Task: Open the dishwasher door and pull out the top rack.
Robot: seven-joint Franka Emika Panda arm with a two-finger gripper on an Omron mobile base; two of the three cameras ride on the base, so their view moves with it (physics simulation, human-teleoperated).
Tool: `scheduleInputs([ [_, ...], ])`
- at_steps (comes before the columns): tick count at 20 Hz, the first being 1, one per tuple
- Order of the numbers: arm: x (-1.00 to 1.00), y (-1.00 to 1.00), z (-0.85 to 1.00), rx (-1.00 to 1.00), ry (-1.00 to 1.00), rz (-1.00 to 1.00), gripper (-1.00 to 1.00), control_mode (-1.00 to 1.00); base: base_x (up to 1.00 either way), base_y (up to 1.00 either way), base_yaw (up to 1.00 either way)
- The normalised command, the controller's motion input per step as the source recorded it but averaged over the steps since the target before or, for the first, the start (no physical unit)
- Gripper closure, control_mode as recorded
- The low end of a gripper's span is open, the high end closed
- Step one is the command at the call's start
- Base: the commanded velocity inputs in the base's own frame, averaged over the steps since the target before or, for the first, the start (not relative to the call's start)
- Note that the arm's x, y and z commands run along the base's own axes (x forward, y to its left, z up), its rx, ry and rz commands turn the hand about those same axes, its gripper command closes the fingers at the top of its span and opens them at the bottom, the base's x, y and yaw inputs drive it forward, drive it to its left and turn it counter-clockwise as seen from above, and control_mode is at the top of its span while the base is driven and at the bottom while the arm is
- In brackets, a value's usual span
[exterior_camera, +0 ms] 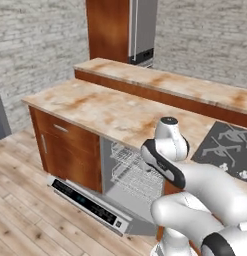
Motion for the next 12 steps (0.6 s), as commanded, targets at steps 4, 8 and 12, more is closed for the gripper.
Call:
scheduleInputs([
  [4,0.0,0.0,0.0,0.0,0.0,0.0,-1.0,1.0,-0.39,0.45,-0.16],
  [8,0.0,0.0,0.0,0.0,0.0,0.0,-1.0,1.0,0.0,0.53,-0.25],
  [12,0.0,0.0,0.0,0.0,0.0,0.0,-1.0,1.0,0.05,0.49,-0.34],
])
